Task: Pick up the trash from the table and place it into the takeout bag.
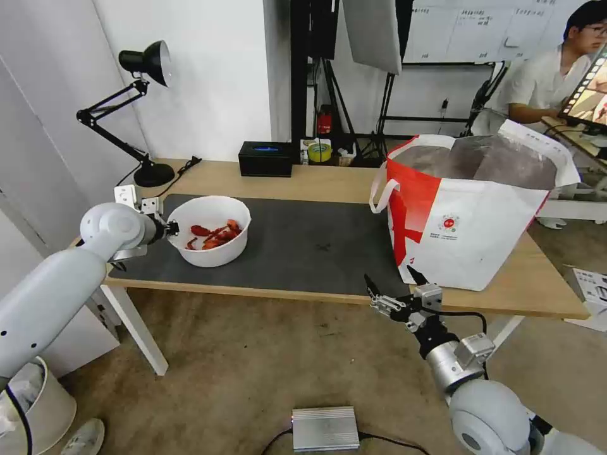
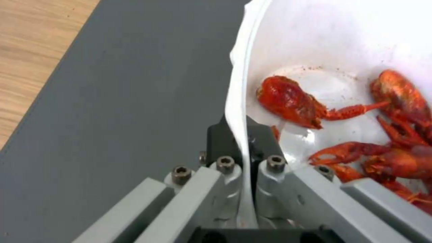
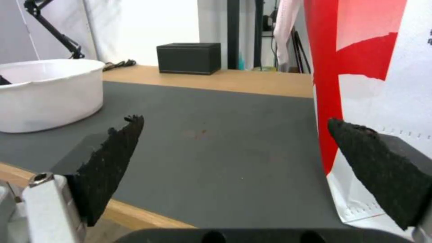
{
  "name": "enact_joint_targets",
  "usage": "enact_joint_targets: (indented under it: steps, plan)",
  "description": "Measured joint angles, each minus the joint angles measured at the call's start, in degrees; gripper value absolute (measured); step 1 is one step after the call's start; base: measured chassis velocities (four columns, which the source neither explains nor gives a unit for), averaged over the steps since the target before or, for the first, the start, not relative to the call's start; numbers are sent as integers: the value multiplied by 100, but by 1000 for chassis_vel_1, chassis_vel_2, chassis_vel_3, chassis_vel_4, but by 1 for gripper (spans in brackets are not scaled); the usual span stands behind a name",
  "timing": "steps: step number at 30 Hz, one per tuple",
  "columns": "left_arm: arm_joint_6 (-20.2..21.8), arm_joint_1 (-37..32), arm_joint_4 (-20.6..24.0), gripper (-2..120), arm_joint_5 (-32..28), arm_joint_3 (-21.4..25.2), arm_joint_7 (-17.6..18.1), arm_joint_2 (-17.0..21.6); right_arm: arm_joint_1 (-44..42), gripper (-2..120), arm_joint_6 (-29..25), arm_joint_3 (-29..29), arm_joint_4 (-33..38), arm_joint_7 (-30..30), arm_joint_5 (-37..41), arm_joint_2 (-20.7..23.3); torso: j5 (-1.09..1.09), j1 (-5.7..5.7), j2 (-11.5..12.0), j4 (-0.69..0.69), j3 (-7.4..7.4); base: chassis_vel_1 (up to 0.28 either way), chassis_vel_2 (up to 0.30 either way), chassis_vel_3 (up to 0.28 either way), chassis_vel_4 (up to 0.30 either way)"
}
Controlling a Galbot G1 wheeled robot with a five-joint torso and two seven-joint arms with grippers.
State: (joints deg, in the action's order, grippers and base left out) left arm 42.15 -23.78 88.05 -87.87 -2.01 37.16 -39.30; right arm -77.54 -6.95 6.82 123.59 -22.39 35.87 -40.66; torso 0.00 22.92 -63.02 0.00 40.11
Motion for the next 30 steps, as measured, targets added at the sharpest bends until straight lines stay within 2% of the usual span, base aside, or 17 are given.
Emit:
enact_joint_targets:
  steps: [8, 10, 18, 22, 27, 30]
  plan:
    - [0, 6, 256, 0, -173, 359, -23, -65, 0, 100, 0, 0, 0, 0, 0, 0, 0, 0, 0, 1, 0, 0, 0, 0, 0]
    - [0, 162, 435, 0, -336, 425, -4, -140, 0, 100, 0, 0, 0, 0, 0, 0, 1, 0, 0, 0, 0, 0, 0, 0, 0]
    - [-89, 752, 917, 0, -840, 259, 323, -452, 0, 100, 0, 0, 0, 0, 0, 0, 2, 0, 0, -1, 0, 0, 0, 0, 0]
    - [-118, 969, 962, 0, -942, 118, 520, -739, 0, 100, 0, 0, 0, 0, 0, 0, 1, 0, 0, -1, 0, 0, 0, 0, 0]
    - [-120, 1179, 907, 0, -981, 40, 574, -987, 0, 100, 0, 0, 0, 0, 0, 0, 2, 0, 0, -1, 0, 0, 0, 0, 0]
    - [-120, 1460, 773, 0, -1070, -43, 661, -1295, 0, 100, 0, 0, 0, 0, 0, 0, 2, 0, 0, 0, 0, 0, 0, 0, 0]
